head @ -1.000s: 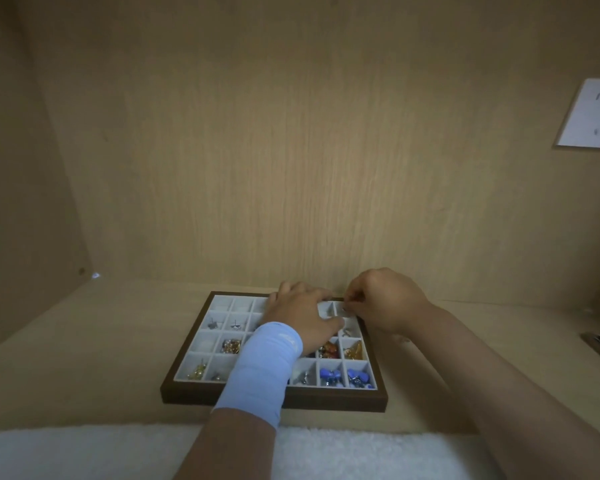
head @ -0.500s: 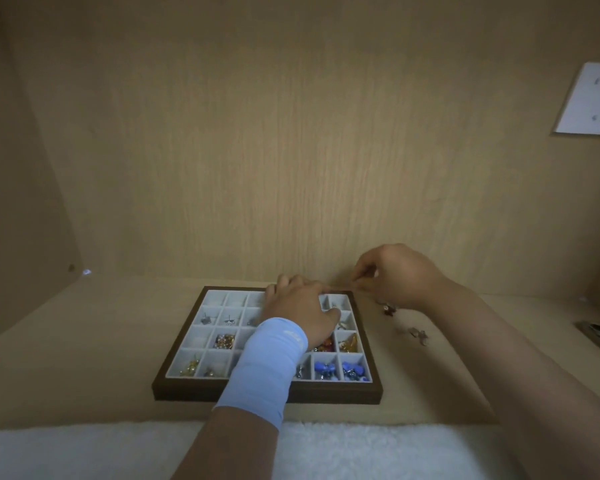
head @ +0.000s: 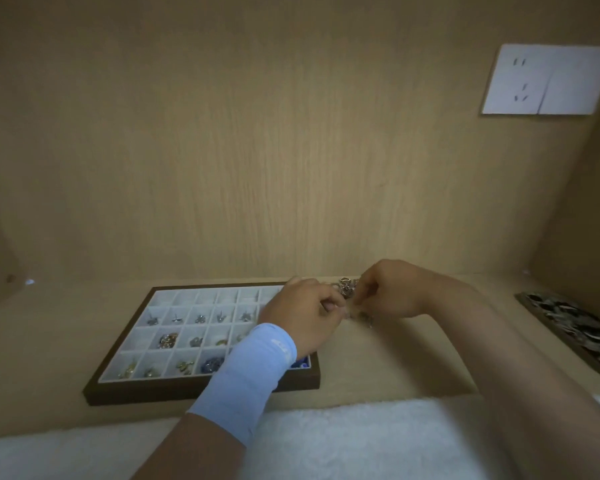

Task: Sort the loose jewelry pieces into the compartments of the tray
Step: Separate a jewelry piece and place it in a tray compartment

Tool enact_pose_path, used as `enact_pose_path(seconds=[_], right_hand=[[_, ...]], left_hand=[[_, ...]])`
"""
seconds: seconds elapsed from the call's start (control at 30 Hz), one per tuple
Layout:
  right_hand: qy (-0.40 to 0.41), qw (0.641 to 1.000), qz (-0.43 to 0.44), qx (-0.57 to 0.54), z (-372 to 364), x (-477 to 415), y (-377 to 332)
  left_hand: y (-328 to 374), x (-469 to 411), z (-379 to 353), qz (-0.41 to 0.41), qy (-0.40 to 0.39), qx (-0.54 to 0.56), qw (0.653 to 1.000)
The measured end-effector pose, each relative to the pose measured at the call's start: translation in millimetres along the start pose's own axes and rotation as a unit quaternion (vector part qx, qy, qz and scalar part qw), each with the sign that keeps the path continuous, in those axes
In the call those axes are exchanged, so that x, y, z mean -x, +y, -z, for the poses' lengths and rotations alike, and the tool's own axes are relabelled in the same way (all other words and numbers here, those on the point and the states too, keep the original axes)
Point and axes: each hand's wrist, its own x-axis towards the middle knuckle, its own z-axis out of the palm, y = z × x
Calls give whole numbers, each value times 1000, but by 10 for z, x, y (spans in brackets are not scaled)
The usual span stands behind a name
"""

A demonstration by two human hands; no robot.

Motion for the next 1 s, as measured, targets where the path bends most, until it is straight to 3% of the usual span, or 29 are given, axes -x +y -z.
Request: enact_pose_path(seconds=[0.27, 0.43, 0.53, 0.63, 0.8, 1.0], right_hand=[[19, 999, 25, -15, -102, -43, -126], [51, 979, 55, -189, -76, -21, -149], [74, 936, 55, -341, -61, -9, -219], [59, 906, 42, -418, -62, 20, -292], [33, 895, 31, -444, -67, 45, -367], [67, 889, 22, -452, -97, 65, -442]], left_hand=[[-78, -5, 20, -7, 9, -3, 1000], [-150, -19, 97, 20, 18, 83, 996], [-146, -34, 155, 34, 37, 181, 982], [-136, -42, 206, 39, 66, 234, 969], [-178, -41, 229, 61, 100, 256, 960], [-166, -35, 235, 58, 104, 267, 956]])
